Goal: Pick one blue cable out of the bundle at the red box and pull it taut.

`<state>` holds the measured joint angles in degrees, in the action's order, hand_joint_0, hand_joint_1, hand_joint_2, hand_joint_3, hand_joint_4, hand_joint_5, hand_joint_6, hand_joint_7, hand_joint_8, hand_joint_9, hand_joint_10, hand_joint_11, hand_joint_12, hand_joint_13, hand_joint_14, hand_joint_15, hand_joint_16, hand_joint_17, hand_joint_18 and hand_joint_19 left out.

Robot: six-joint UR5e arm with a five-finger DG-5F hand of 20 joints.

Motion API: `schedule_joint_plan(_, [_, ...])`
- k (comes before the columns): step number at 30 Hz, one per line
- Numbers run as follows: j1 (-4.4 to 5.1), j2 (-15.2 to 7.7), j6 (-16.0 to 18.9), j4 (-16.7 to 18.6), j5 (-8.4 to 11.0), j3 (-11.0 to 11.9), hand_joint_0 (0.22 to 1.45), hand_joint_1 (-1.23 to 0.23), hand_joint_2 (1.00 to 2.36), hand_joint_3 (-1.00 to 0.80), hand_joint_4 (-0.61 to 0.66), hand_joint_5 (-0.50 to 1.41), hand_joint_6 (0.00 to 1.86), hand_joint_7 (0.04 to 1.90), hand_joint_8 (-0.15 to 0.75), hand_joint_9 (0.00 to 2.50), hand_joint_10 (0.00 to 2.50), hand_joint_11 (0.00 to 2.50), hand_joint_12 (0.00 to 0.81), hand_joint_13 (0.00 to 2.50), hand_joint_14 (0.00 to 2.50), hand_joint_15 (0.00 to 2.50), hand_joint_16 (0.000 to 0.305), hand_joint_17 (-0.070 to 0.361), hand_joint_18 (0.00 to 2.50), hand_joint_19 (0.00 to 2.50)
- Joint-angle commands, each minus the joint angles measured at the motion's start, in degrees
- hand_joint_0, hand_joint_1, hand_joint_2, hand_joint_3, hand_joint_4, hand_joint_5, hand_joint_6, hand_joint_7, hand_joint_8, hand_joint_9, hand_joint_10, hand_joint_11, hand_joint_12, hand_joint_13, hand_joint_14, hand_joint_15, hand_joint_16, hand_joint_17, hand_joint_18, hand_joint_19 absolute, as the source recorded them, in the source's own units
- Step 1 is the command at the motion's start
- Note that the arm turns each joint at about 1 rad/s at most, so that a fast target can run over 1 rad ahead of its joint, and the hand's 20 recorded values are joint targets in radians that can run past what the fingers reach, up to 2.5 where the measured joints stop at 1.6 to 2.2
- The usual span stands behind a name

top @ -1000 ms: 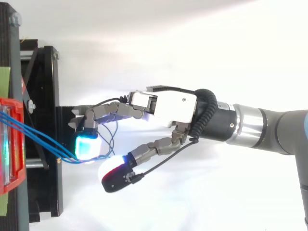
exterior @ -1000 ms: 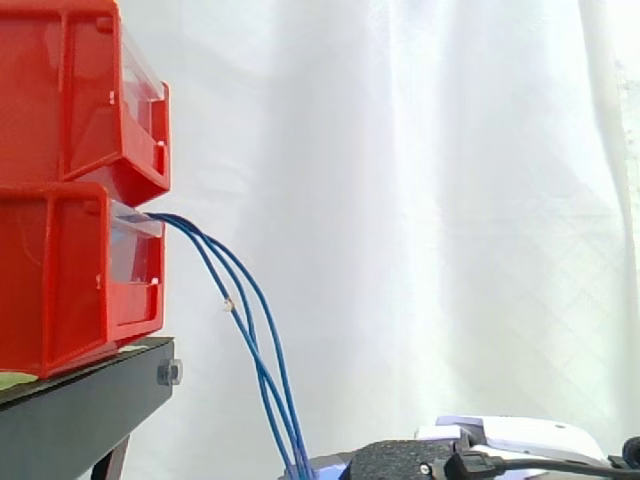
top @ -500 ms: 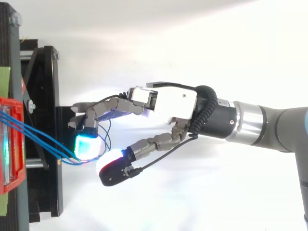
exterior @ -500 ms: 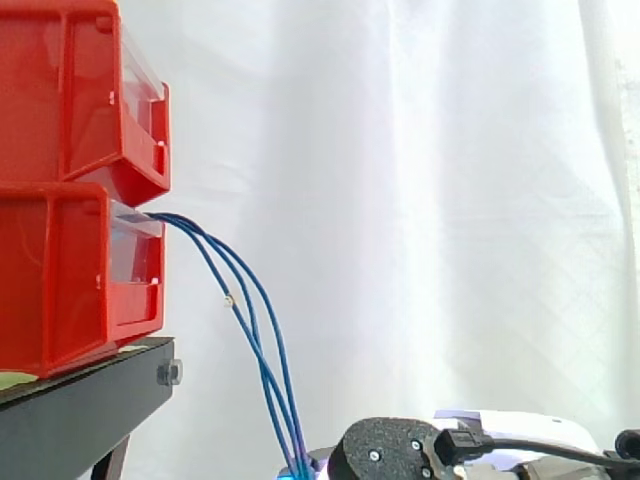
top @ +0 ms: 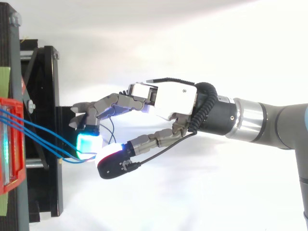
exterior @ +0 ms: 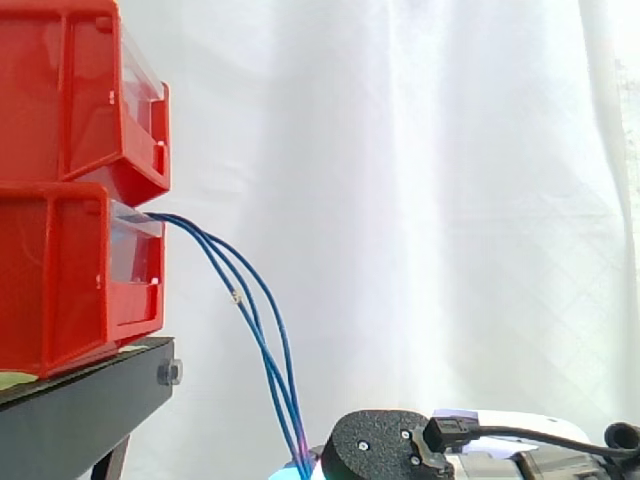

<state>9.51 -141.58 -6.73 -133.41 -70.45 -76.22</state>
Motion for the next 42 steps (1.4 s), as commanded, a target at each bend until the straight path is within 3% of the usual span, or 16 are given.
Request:
schedule_joint_plan(1, [-0.11, 0.07, 0.4, -0.01, -0.13, 0.1, 0.61, -0.72, 1.02, -0.09, 0.24, -0.18, 0.86, 0.86, 0.33, 0.61, 0.0, 0.19, 0.393, 0.32, 0.0, 0.06, 0.063, 0.141, 0.42, 0.17])
schedule_joint_plan(8, [-0.11, 0.6, 1.55, -1.06, -0.65, 0.72, 0.62, -0.74, 1.02, -0.07, 0.24, -0.18, 0.87, 0.84, 0.342, 0.62, 0.0, 0.2, 0.399, 0.34, 0.0, 0.06, 0.064, 0.144, 0.45, 0.17])
schedule_joint_plan(16, [-0.11, 4.73, 1.72, -11.0, -1.27, 0.72, 0.63, -0.77, 1.02, -0.06, 0.21, -0.17, 0.88, 0.84, 0.337, 0.64, 0.01, 0.22, 0.393, 0.37, 0.0, 0.07, 0.062, 0.14, 0.49, 0.19])
schedule_joint_plan(30, [-0.11, 9.65, 1.63, -20.05, -1.53, 0.72, 0.61, -0.8, 1.02, -0.15, 0.24, -0.17, 0.87, 0.87, 0.331, 0.66, 0.01, 0.24, 0.385, 0.38, 0.0, 0.08, 0.06, 0.136, 0.5, 0.21])
schedule_joint_plan(35, [-0.11, 10.71, 1.81, -23.74, -1.53, 0.72, 0.59, -0.78, 1.01, -0.3, 0.26, -0.17, 0.88, 0.87, 0.334, 0.67, 0.01, 0.23, 0.387, 0.38, 0.0, 0.09, 0.061, 0.136, 0.5, 0.21])
schedule_joint_plan(42, [-0.11, 11.76, 1.63, -24.79, -1.45, 0.72, 0.58, -0.76, 1.01, -0.41, 0.26, -0.16, 0.87, 0.87, 0.337, 0.68, 0.01, 0.23, 0.39, 0.39, 0.0, 0.08, 0.061, 0.137, 0.51, 0.22])
